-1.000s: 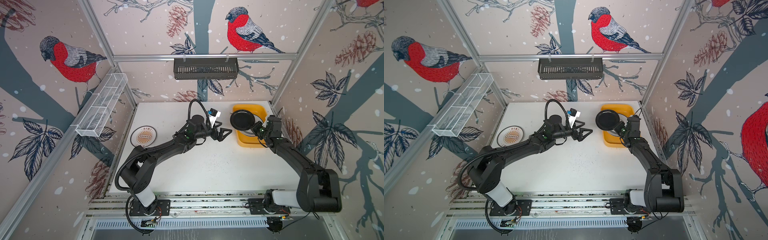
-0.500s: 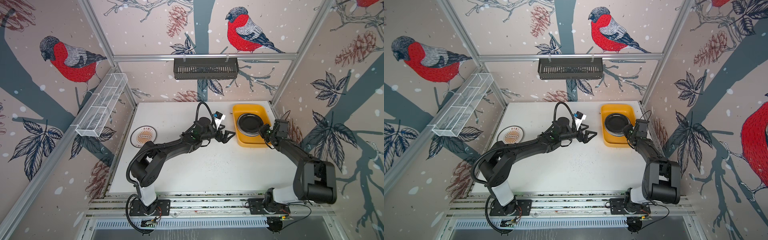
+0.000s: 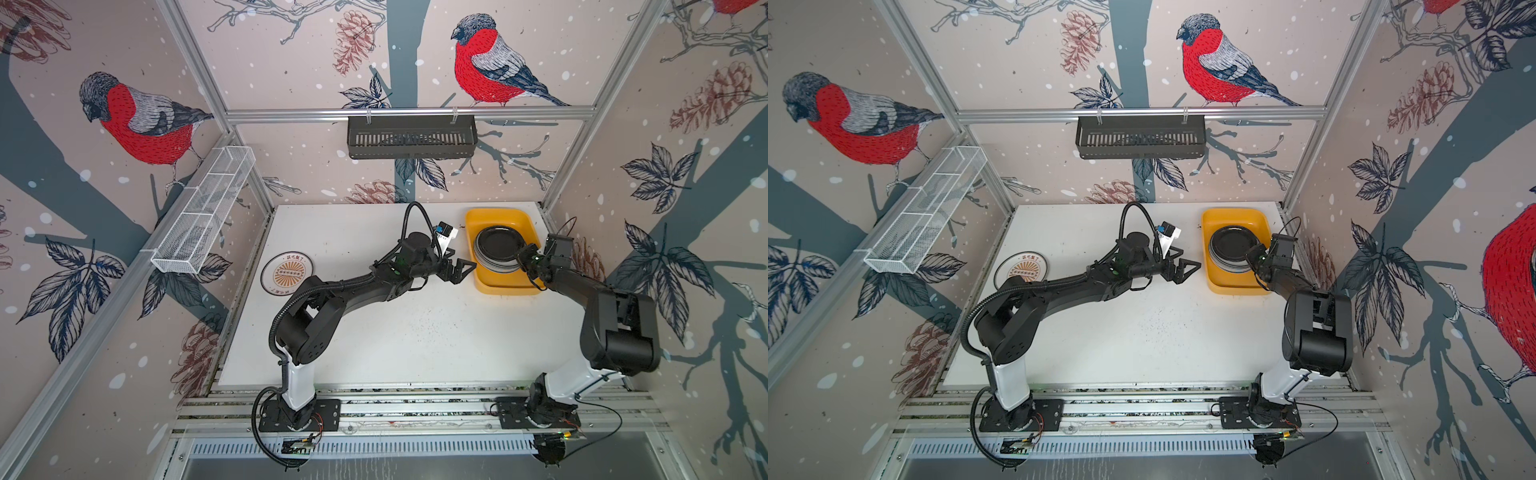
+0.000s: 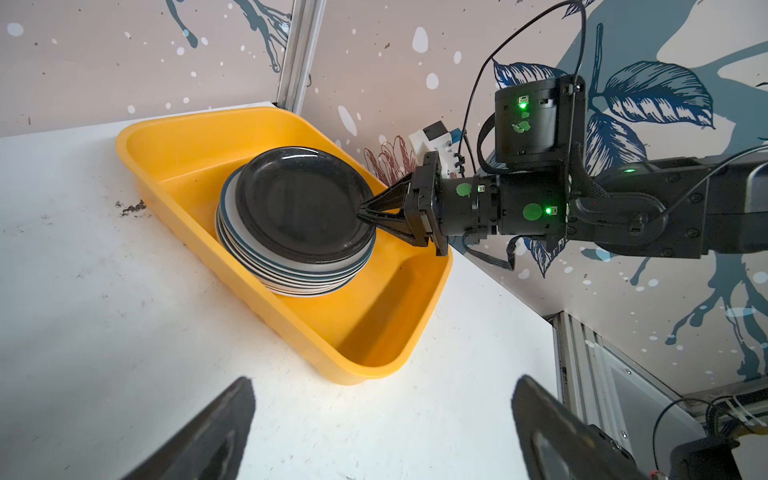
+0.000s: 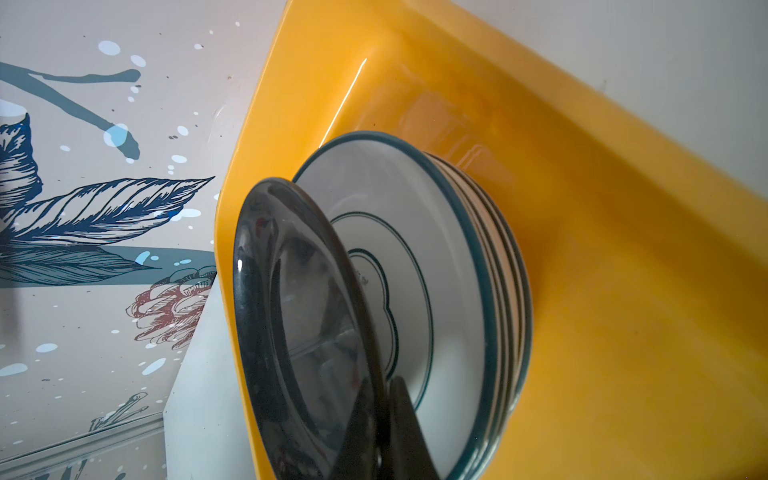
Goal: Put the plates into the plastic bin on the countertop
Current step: 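Lower the black plate onto the stack and press it flat with the right gripper, then open the right gripper and lift it off the black plate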
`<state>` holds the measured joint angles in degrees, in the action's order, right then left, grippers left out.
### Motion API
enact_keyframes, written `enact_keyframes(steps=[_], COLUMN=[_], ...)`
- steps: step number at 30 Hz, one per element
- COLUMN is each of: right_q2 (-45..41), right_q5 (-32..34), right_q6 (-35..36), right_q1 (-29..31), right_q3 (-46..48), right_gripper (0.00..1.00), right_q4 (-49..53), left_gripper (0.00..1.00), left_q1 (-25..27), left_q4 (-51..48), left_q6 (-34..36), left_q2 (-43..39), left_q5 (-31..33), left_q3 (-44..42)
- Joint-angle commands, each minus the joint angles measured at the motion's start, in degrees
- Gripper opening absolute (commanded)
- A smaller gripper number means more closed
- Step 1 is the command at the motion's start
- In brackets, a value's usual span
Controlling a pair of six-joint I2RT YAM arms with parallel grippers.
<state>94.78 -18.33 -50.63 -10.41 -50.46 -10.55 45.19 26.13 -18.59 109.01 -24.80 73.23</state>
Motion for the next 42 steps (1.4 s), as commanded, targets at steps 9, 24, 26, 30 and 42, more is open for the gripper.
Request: enact_keyframes(steps=[9, 24, 26, 30, 42], right_q2=[2.54, 4.58, 5.06, 4.77, 2.45], right_q5=[0.50, 0.44, 0.40, 0.86, 3.59], right_q6=[0.97, 1.51, 1.37, 1.37, 3.05], right_q1=[0.04, 0.08, 0.17, 0.32, 1.02], right_q3=[-1.51, -2.53, -2.79, -2.80, -3.54], right_gripper=[0.04, 0.15, 0.17, 0.25, 0.56], right_q4=[-0.88, -1.14, -1.06, -0.64, 2.70], left_gripper=[0.96, 0.96, 0.96, 0.96, 0.96], left_q1=[0.14, 0.08, 0.07, -0.01, -0.38], left_q4=[-1.76, -3.45, -4.37, -4.80, -3.90], left_q6=[1.67, 1.52, 1.59, 1.26, 0.14], left_q2=[2.60, 2.01, 2.02, 1.60, 0.46], left_q5=[0.73, 4.08, 5.15, 5.81, 6.14], left_q3=[3.79, 3.43, 3.73, 3.32, 1.59])
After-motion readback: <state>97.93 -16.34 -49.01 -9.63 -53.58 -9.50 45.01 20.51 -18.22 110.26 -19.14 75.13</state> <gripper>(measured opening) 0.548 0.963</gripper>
